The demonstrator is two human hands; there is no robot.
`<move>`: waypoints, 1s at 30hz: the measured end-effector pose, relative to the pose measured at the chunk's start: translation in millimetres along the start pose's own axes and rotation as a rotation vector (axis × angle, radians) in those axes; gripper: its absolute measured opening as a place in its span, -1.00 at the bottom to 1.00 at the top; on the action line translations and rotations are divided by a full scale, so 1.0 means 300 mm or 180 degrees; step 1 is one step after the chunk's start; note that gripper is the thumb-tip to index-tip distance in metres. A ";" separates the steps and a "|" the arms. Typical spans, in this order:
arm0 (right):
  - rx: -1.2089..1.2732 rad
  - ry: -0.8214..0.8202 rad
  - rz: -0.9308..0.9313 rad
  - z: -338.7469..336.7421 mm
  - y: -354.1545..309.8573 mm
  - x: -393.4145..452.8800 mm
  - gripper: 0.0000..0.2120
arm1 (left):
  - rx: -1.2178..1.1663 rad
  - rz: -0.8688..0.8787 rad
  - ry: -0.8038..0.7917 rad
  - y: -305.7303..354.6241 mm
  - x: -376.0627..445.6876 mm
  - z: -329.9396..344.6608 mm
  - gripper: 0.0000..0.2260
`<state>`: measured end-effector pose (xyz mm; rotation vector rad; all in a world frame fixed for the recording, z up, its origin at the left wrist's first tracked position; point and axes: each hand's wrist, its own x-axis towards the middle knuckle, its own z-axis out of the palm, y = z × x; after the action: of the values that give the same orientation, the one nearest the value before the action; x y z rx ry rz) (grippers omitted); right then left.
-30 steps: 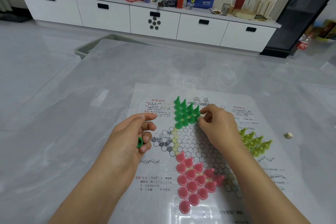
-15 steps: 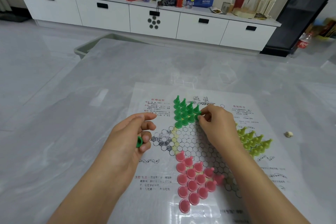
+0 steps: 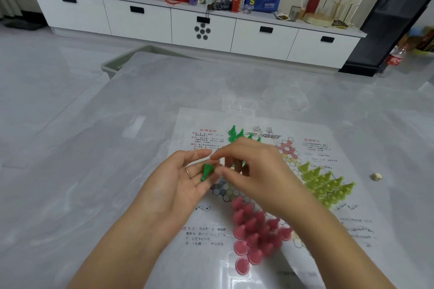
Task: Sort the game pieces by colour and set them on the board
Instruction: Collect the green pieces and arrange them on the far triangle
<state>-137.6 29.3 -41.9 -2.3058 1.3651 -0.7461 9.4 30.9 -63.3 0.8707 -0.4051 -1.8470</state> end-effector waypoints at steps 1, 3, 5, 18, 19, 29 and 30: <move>-0.0175 -0.0097 -0.0114 0.013 0.003 0.001 -0.77 | 0.0018 0.0003 -0.0057 -0.001 0.000 0.001 -0.78; -0.0463 -0.0242 -0.0269 0.030 0.012 0.003 -0.73 | 0.0060 0.0003 -0.0072 -0.002 0.002 -0.001 -0.76; -0.0591 -0.0312 -0.0303 0.033 0.019 0.003 -0.75 | 0.0124 -0.0023 -0.0086 0.000 0.001 -0.004 -0.74; 0.0041 0.1229 0.1686 -0.104 0.221 0.018 -0.95 | 0.6530 0.0785 0.0361 -0.061 0.025 -0.095 -0.49; -0.0033 0.1130 0.1769 -0.104 0.239 0.026 -0.97 | 0.6639 0.0632 0.0301 -0.070 0.027 -0.102 -0.49; -0.0780 0.0497 0.1932 -0.088 0.301 0.082 -0.89 | 0.6894 0.0594 0.0255 -0.070 0.036 -0.120 -0.48; -0.0847 0.0364 0.1910 -0.086 0.300 0.084 -0.88 | 0.6882 0.0605 0.0255 -0.069 0.035 -0.119 -0.48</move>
<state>-205.5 -36.0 -64.0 -1.8688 2.1736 -0.5260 19.3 34.2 -104.5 1.9869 -2.4272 -0.5018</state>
